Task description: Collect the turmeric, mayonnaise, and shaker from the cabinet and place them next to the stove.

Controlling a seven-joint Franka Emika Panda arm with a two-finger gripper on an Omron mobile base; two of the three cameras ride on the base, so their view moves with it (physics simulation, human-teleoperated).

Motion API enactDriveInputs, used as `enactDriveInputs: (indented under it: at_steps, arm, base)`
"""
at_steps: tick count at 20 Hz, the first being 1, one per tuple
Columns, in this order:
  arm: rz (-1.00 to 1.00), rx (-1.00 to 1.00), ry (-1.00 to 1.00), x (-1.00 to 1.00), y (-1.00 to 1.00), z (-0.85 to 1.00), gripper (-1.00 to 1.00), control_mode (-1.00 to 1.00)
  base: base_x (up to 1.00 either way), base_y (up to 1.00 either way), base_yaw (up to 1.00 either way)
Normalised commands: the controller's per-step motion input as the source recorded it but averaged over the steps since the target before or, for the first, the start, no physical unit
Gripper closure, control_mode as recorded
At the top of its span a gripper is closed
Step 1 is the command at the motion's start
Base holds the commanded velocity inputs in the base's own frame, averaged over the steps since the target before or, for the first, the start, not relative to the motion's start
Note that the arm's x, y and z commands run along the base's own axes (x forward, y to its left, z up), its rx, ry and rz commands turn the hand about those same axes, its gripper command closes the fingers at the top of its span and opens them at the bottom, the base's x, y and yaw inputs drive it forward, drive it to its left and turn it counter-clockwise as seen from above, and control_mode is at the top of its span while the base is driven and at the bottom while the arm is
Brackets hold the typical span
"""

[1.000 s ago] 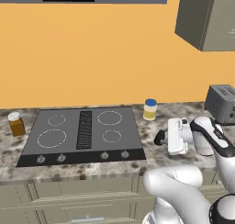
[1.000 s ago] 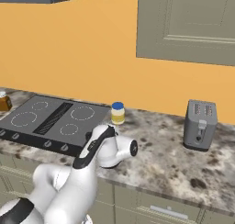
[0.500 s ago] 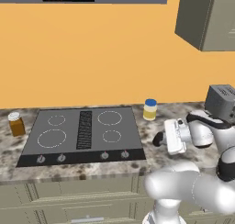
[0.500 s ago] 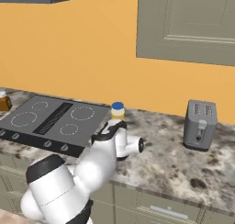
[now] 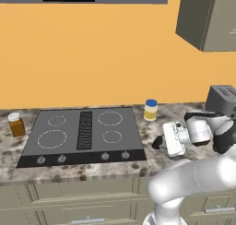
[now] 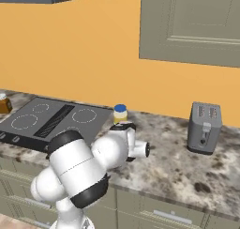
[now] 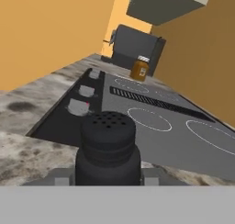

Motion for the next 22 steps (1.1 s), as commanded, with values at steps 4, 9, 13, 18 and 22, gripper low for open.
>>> enactDriveInputs:
  at_steps: [4,9,13,18,22]
  arm:
    - [0.00,0.00,0.00,0.00,0.07,-0.19,1.00,-1.00]
    - [0.00,0.00,0.01,0.00,0.19,-0.15,-1.00,-1.00]
    - [-0.02,0.00,0.00,0.00,0.12,-0.04,-1.00,-1.00]
    - [-0.04,-0.01,0.00,-0.02,0.06,0.03,-1.00,-1.00]
    - [-0.02,-0.05,0.00,-0.10,0.01,0.23,-1.00,-1.00]
  base:
    - [0.00,0.00,0.00]
    - [0.00,0.00,0.00]
    - [0.00,0.00,0.00]
    - [0.00,0.00,0.00]
    - [0.00,0.00,0.00]
